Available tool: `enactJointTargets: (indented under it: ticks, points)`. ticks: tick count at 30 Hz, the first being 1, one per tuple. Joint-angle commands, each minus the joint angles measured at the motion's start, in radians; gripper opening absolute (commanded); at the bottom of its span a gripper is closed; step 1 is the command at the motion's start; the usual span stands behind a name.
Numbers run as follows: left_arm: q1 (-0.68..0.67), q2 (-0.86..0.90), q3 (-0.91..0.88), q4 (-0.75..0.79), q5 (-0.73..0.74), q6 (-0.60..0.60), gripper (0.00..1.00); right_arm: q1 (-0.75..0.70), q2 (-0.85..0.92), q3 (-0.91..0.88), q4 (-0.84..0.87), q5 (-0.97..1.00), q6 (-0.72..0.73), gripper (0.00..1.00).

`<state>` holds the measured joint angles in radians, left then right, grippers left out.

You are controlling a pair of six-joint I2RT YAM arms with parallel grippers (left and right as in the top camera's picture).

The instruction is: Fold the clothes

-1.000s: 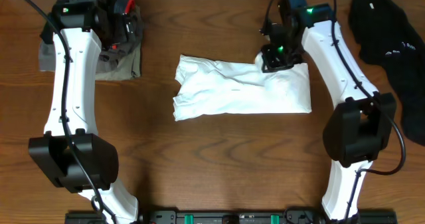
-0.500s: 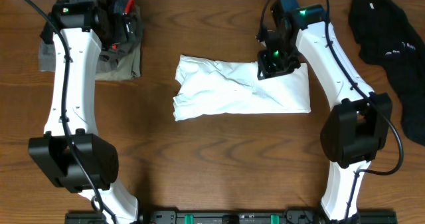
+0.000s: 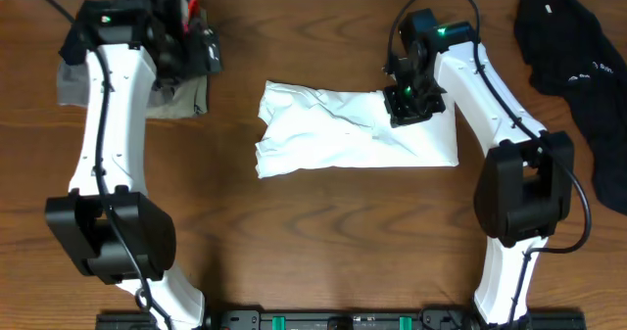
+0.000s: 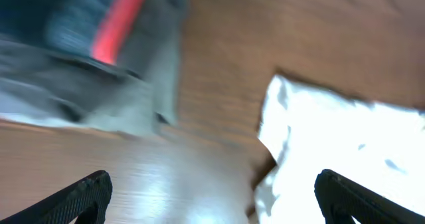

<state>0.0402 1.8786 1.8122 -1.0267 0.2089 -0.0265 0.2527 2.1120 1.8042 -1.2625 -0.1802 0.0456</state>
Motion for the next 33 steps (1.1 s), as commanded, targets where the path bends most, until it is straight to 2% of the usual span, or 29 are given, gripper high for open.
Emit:
enactJointTargets:
  ticks: [1, 6, 14, 22, 33]
  points:
    - [-0.019, 0.023, -0.091, 0.01, 0.129, 0.105, 0.98, -0.041, -0.035, 0.045, -0.015, 0.016, 0.01, 0.24]
    - [-0.02, 0.058, -0.204, 0.066, 0.335, 0.27, 0.98, -0.07, -0.053, 0.053, -0.028, 0.016, 0.005, 0.29]
    - [-0.02, 0.171, -0.253, 0.106, 0.459, 0.393, 0.98, -0.075, -0.057, 0.053, -0.036, 0.016, 0.005, 0.32]
    - [-0.029, 0.265, -0.253, 0.126, 0.481, 0.415, 0.98, -0.076, -0.057, 0.053, -0.04, 0.016, 0.005, 0.32]
    - [-0.103, 0.293, -0.253, 0.158, 0.484, 0.415, 0.98, -0.076, -0.057, 0.053, -0.039, 0.019, 0.005, 0.33]
